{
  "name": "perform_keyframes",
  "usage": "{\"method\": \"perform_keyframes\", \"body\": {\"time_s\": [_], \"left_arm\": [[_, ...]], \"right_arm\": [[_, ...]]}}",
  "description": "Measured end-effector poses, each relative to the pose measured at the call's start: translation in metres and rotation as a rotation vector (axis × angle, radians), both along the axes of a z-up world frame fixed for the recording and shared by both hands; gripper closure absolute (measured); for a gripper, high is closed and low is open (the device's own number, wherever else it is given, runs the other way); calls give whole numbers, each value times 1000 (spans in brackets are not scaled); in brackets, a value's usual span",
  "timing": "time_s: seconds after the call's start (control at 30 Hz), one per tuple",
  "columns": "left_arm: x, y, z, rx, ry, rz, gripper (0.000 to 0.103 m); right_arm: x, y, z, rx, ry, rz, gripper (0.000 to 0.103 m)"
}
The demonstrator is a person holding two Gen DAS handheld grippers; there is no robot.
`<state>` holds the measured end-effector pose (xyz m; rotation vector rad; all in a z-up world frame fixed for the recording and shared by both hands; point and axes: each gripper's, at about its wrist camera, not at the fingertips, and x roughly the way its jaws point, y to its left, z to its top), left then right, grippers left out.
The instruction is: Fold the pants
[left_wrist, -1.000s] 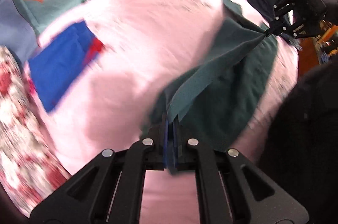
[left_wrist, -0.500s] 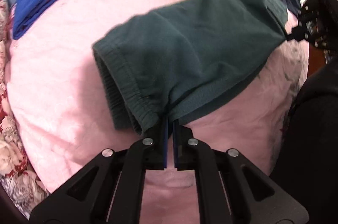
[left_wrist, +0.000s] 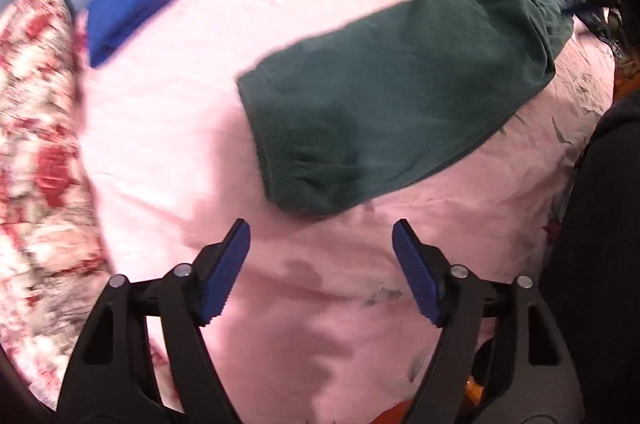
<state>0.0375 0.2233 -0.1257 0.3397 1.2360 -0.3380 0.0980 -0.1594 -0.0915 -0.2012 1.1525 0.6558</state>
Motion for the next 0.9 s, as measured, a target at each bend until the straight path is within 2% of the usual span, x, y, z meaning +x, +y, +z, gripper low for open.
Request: {"method": "perform_keyframes", "body": {"time_s": [0.07, 0.17, 0.2, 0.27, 0.33, 0.43, 0.57, 0.7, 0.73, 0.77, 0.8, 0.83, 0.9], "left_arm": [[2, -5, 13, 2, -21, 21, 28], [14, -30, 35, -86, -120, 87, 27], [20, -41, 34, -105, -141, 115, 23], [34, -67, 23, -126, -158, 162, 21], [45, -81, 7, -132, -138, 215, 21], [53, -96, -20, -155, -91, 317, 21], [52, -104, -41, -186, -56, 419, 21], [46, -109, -48, -156, -54, 453, 21], [45, -107, -48, -155, -55, 454, 21], [45, -106, -48, -157, -55, 456, 21], [41, -102, -48, -161, -54, 457, 21], [42, -100, -49, -168, -49, 462, 21], [46, -100, -50, -177, -46, 459, 20]], "right_arm": [[44, -53, 4, 76, 11, -264, 56], [106, -119, -6, 150, 52, -603, 56], [121, -135, -11, 178, 64, -680, 56], [154, -161, -22, 236, 89, -807, 56], [183, -172, -30, 266, 101, -848, 56], [211, -154, -37, 208, 106, -864, 56], [247, -138, -54, 51, 108, -859, 56], [269, -120, -81, -95, 123, -882, 57], [268, -116, -81, -140, 109, -886, 66], [267, -115, -81, -165, 100, -888, 80], [266, -116, -81, -150, 103, -882, 92], [266, -119, -82, -143, 114, -879, 99], [260, -131, -73, -80, 125, -883, 100]]}}
